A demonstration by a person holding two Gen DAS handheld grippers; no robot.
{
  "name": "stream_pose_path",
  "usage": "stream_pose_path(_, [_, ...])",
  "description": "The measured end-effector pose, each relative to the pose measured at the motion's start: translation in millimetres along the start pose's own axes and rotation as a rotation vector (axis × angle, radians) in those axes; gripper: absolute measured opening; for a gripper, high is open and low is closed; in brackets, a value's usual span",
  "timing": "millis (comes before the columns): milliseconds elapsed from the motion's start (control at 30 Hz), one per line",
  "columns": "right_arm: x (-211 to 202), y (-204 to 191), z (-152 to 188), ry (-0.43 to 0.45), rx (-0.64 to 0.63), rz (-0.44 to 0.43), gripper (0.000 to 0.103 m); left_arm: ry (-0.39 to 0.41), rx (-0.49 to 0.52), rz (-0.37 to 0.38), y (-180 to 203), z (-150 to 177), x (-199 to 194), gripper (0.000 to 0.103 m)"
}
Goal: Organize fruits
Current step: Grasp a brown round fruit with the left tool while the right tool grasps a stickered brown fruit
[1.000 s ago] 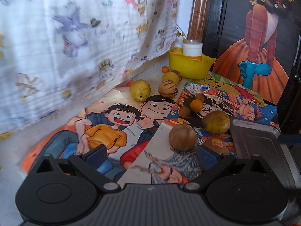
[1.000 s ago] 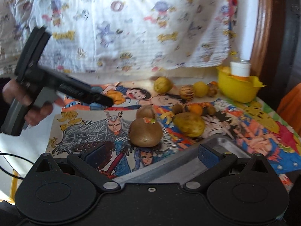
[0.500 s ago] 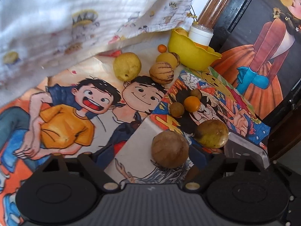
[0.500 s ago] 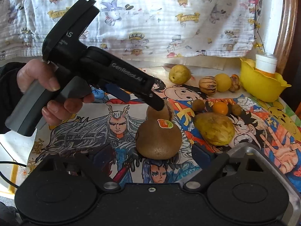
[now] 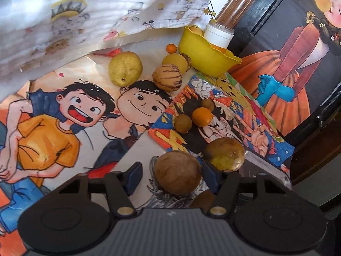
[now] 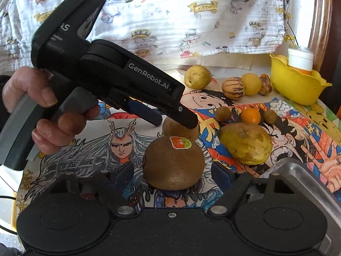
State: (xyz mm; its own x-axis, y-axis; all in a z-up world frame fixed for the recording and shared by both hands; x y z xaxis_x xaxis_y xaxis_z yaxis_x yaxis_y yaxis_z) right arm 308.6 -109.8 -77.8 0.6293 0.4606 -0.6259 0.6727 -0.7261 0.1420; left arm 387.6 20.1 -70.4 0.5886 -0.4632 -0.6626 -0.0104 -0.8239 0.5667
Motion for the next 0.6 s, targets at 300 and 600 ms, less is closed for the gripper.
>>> stream_pose_path(300, [5, 4, 2, -0.006, 0.032, -0.006, 0.073, -0.024, -0.051, 0.036, 3, 0, 8, 0.053])
stream_pose_path(600, [8, 5, 2, 0.005, 0.035, -0.018, 0.067, -0.028, -0.05, 0.011, 7, -1, 13, 0.051])
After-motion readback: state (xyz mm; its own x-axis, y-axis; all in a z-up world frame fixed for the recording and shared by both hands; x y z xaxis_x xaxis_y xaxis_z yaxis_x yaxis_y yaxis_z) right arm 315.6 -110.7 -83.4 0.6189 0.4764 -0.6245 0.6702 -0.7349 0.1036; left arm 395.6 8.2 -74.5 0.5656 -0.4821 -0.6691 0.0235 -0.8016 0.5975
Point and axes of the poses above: each gripper's, at about its wrist camera, not at the fingertips, and x roughly the way its jaws point, y to its right, z to its underside, the point moved 7 cm from there along x, roughly the way its jaws point, and after that the axes turned 9 degrees about -x, right-handed, at the moved point
